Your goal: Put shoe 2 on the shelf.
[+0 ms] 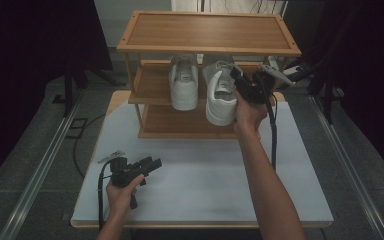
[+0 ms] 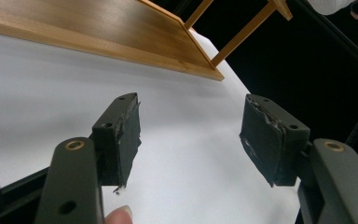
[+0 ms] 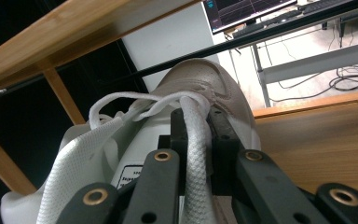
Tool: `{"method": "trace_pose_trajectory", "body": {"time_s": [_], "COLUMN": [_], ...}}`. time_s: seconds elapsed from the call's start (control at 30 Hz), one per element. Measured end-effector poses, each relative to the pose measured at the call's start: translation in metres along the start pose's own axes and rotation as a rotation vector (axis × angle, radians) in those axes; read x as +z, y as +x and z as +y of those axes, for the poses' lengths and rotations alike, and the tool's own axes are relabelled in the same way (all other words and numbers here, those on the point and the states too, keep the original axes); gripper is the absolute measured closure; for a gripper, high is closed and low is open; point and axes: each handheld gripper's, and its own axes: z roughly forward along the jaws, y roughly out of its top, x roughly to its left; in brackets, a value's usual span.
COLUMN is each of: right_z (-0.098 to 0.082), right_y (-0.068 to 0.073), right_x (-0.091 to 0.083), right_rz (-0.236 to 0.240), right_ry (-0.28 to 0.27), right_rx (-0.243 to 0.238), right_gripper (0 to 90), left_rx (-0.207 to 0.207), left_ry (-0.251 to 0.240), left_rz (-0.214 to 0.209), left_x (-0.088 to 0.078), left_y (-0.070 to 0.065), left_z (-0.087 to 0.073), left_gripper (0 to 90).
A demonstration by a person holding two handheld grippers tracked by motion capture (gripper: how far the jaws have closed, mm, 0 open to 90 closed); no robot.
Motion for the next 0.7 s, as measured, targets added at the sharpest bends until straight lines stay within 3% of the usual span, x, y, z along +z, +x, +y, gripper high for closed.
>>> {"method": "trace_pose_trajectory", "body": {"time_s": [0.27, 0.7], "right_z": [-0.004, -0.003], "right_y": [0.003, 0.004], "right_x": [0.015, 0.028], "right_rz": [-0.018, -0.049], "right_ry": [0.019, 0.0], "right_rx": [0.002, 0.034], "right_gripper": [82.5, 82.0], "left_rx": [-0.002, -0.001], "left_ry": [-0.006, -0.003], "left_rz": [0.001, -0.005], "left_x": [-0.002, -0.002], "left_y": [0.0, 0.0], "left_z": [0.001, 0.001], "left_gripper": [37.4, 37.5]}}
